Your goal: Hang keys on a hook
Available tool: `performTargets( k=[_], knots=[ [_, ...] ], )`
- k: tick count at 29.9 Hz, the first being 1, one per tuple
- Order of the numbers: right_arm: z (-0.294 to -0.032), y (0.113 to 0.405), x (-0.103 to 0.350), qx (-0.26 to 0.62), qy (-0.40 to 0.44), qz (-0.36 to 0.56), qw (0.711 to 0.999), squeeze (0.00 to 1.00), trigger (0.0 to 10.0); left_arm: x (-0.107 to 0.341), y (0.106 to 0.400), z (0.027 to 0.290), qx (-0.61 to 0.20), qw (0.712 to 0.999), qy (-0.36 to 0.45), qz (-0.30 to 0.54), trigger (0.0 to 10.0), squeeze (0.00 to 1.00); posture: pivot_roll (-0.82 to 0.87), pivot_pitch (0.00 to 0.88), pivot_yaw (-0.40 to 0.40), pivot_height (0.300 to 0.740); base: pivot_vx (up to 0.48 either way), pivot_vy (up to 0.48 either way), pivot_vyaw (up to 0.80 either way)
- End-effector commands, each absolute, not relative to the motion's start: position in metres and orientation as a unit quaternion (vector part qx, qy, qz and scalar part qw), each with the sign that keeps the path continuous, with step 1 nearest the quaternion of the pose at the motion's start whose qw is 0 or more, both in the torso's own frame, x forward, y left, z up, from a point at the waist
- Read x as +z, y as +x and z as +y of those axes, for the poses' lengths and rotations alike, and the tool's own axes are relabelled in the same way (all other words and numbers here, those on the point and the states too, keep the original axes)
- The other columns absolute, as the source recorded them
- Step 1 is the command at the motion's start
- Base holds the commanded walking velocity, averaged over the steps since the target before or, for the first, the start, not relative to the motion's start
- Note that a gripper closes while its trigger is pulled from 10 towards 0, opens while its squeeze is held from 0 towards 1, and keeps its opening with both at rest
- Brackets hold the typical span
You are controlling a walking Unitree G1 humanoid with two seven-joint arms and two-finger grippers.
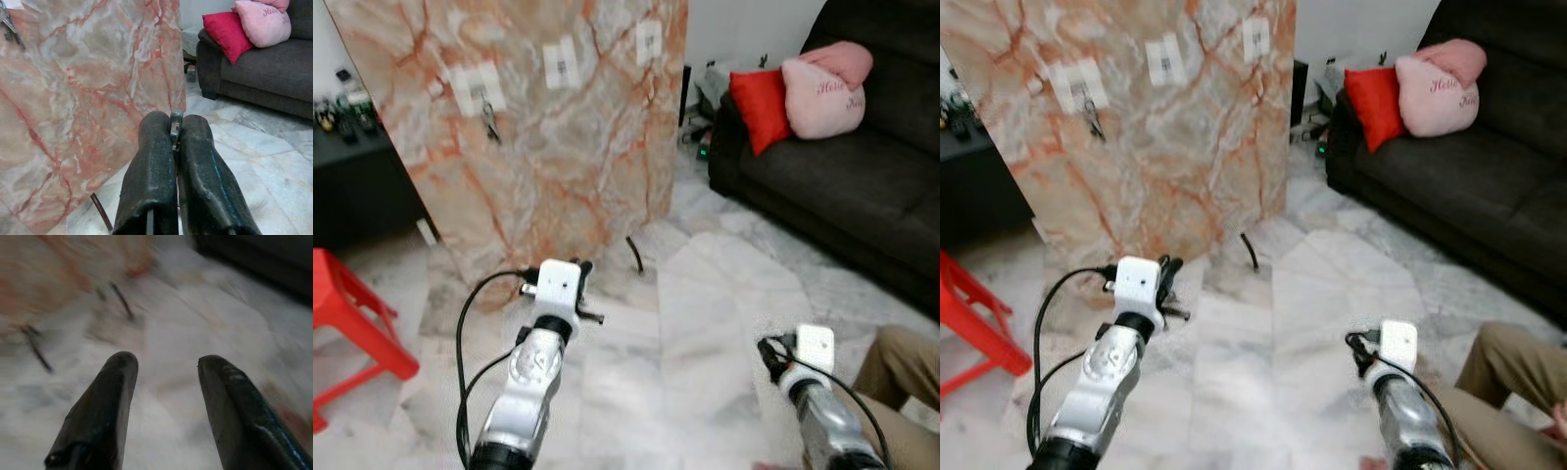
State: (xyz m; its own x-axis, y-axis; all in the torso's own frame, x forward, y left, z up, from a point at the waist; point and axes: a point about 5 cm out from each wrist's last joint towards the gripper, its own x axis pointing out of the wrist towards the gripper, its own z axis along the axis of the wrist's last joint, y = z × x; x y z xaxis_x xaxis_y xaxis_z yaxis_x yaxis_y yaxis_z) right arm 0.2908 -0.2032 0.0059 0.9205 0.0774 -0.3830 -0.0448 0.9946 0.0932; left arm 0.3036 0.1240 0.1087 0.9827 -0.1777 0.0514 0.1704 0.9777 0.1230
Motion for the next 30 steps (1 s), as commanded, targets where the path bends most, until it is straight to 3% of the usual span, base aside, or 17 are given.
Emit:
performTargets(
  k=[1,12,22,30],
  knots=[
    [-0.198,0.296,0.013,0.057,0.033,0.177,0.982,0.0,10.0,0.112,0.304,0.124,-0.093,0.994,0.054,-0.036,10.0,0.0,0.03,0.0,-0.029,0.74,0.0,0.0,0.0],
    [-0.185,0.321,0.062,0.225,0.027,0.073,0.971,0.0,10.0,0.128,0.3,0.09,-0.222,0.973,0.013,-0.058,10.0,0.0,0.03,0.0,-0.034,0.74,0.0,0.0,0.0],
    [-0.156,0.309,0.089,0.475,0.014,0.058,0.878,0.0,10.0,0.165,0.291,0.075,-0.364,0.926,-0.037,-0.095,10.0,0.0,0.02,0.0,-0.064,0.74,0.0,0.0,0.0],
    [-0.169,0.298,0.094,0.533,0.001,0.082,0.842,0.0,10.0,0.167,0.28,0.078,-0.45,0.89,-0.037,-0.072,10.0,0.0,0.03,0.0,-0.077,0.74,0.0,0.0,0.0]
  ],
)
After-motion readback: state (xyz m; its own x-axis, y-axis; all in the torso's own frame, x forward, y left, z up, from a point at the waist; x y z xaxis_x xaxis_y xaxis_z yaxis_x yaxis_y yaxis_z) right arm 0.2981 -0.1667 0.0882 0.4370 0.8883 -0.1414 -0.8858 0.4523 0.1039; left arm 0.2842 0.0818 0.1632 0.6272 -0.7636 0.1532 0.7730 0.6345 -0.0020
